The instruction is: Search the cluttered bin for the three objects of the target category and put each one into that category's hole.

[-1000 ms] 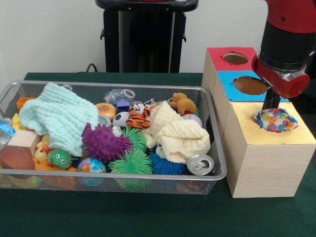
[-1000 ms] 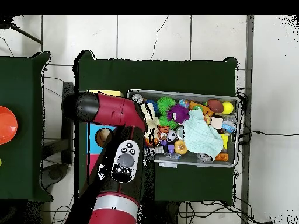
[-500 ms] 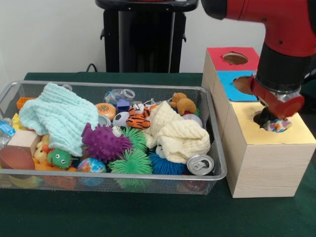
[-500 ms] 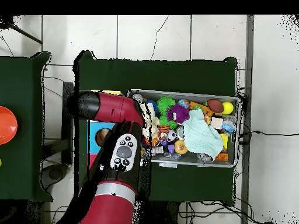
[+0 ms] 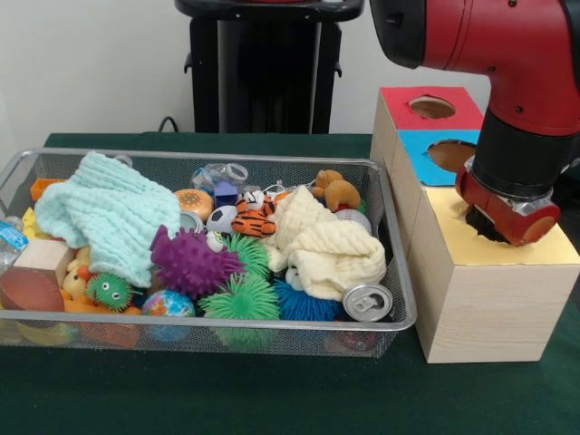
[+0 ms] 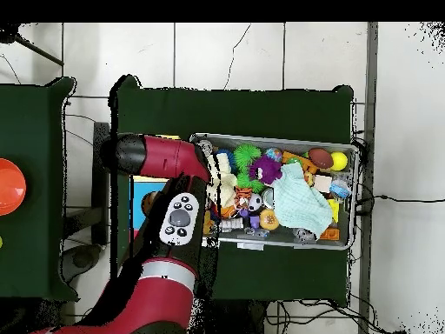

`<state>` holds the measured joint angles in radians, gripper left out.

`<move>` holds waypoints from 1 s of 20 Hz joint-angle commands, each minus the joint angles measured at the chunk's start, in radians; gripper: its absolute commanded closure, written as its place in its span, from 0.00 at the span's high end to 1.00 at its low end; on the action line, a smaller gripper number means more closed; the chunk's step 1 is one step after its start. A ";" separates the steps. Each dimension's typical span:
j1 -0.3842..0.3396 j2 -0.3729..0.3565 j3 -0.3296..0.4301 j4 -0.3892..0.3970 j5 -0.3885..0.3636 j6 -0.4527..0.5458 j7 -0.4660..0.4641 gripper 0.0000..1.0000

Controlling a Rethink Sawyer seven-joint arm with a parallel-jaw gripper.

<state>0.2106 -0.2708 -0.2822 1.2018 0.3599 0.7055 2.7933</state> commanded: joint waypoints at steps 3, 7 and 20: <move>-0.008 0.074 0.047 0.015 -0.044 -0.059 0.061 0.00; -0.009 0.058 0.045 0.024 -0.043 -0.035 0.054 0.00; 0.012 -0.080 0.009 0.045 -0.051 0.166 0.043 0.00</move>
<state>0.2258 -0.2955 -0.3003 1.2077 0.3562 0.7324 2.7933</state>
